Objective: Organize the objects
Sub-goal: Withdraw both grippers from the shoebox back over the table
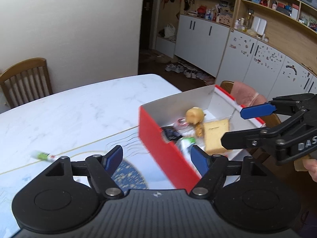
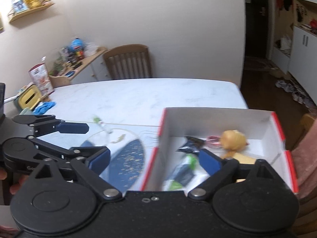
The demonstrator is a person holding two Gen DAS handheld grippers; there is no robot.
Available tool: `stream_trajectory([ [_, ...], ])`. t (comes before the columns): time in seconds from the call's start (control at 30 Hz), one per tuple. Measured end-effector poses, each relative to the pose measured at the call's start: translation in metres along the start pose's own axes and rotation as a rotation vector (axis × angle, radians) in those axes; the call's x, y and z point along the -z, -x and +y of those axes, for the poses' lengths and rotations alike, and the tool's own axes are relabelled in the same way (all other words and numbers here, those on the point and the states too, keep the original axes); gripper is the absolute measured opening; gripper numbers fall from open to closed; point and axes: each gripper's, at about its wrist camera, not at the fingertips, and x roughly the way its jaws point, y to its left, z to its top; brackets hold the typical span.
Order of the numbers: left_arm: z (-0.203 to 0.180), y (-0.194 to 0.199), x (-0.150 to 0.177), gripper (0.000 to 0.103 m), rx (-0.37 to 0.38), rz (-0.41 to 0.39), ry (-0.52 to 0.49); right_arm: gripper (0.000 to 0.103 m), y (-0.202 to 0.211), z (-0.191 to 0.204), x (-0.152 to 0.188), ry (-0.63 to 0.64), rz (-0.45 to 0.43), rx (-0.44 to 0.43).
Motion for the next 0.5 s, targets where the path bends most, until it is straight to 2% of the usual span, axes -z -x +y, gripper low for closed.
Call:
stream_trajectory([
  [0.03, 0.005, 0.003, 0.004, 0.081, -0.008, 0.000, 0.006, 0.102, -0.002, 0.006, 0.001, 0.005, 0.001, -0.011],
  [0.4, 0.064, 0.029, 0.048, 0.081, -0.043, 0.007, 0.074, 0.102, -0.036, 0.069, -0.005, 0.054, 0.028, -0.059],
  [0.5, 0.078, 0.033, 0.060, 0.088, -0.044, 0.014, 0.073, 0.102, -0.046, 0.080, -0.007, 0.069, 0.035, -0.054],
])
